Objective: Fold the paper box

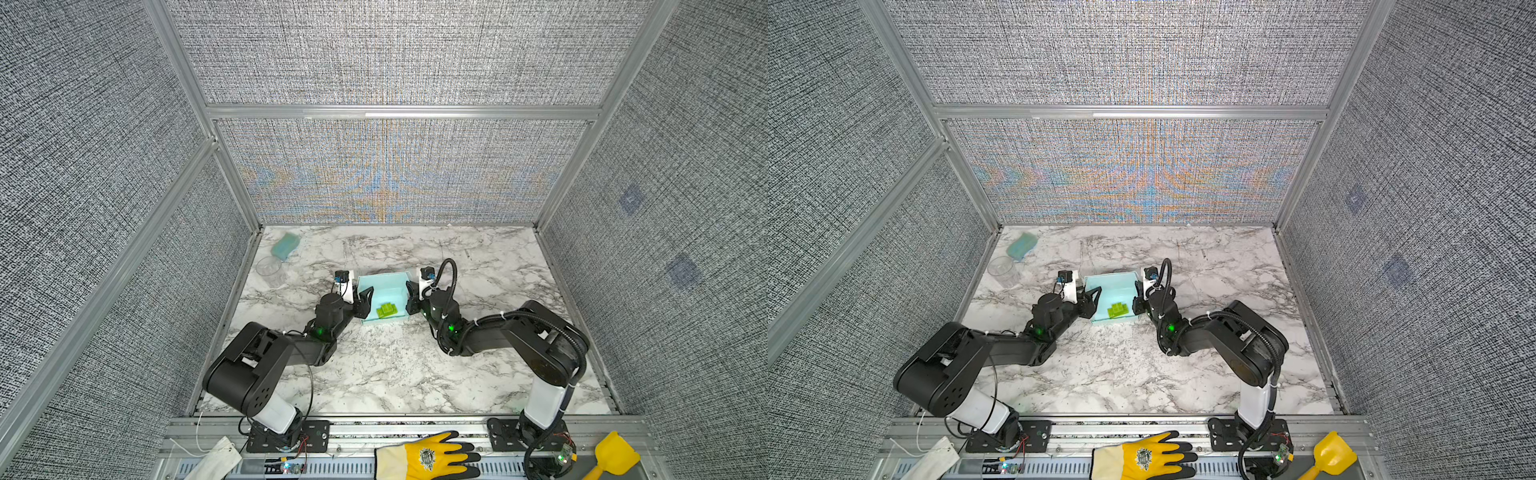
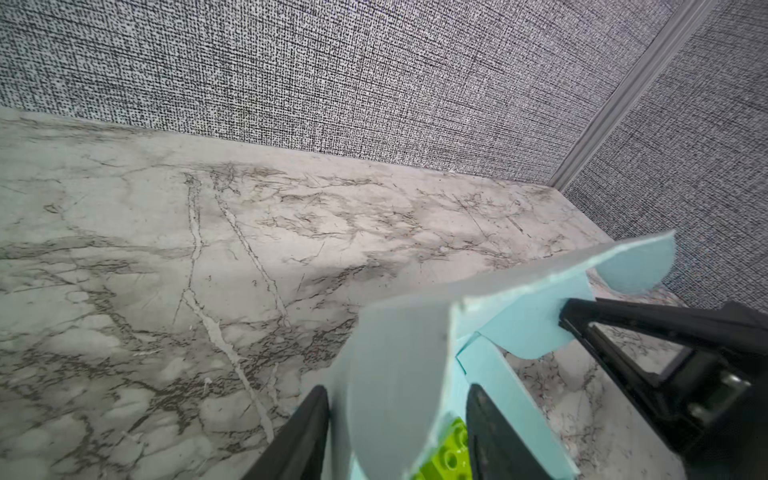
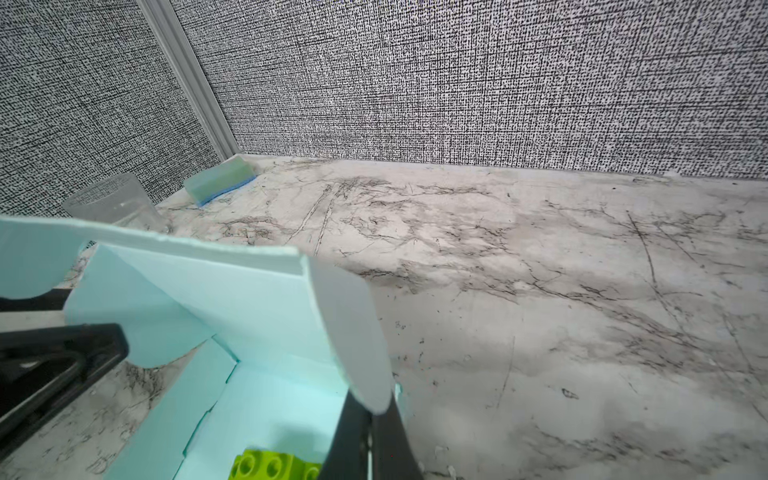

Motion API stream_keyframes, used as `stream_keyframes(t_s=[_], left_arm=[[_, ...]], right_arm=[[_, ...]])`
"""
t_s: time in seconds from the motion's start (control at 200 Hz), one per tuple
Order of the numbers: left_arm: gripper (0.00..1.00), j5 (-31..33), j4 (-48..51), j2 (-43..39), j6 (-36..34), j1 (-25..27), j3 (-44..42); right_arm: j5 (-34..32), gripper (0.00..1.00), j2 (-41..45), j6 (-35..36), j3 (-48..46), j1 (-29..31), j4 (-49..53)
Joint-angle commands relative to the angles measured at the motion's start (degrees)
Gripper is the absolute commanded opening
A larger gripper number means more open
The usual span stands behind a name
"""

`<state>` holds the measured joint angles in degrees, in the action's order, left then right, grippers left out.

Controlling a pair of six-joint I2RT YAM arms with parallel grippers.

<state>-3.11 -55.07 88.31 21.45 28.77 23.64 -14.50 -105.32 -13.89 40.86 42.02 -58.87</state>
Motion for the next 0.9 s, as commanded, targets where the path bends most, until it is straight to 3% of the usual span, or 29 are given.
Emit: stream_keyframes(t_s=[0.0,0.28,0.6,0.735,0.895], left_arm=[[0.59,-1.80,3.65,-2.97,0.84,-0.08,-1.49],[0.61,2.43,17.53,-13.85,6.23,-0.20,-4.92],[0.59,8.06,23.33,-24.94,9.10,-2.10,-10.96],[0.54,8.06,27.01,-24.80,11.12,-4.60,-9.68],[0.53,4.58,28.04,-18.71,11.44,-7.60,-5.57]], right_arm=[[1.04,0.00,0.36,0.97,0.27,-0.18,-0.63],[2.65,0.00,0.29,1.45,0.03,-0.78,-0.64],[5.32,0.00,-0.30,1.22,0.88,-1.41,0.38],[5.89,0.00,-0.32,1.23,1.04,-1.66,0.78],[6.68,0.00,-0.67,1.15,1.42,-1.77,0.99]])
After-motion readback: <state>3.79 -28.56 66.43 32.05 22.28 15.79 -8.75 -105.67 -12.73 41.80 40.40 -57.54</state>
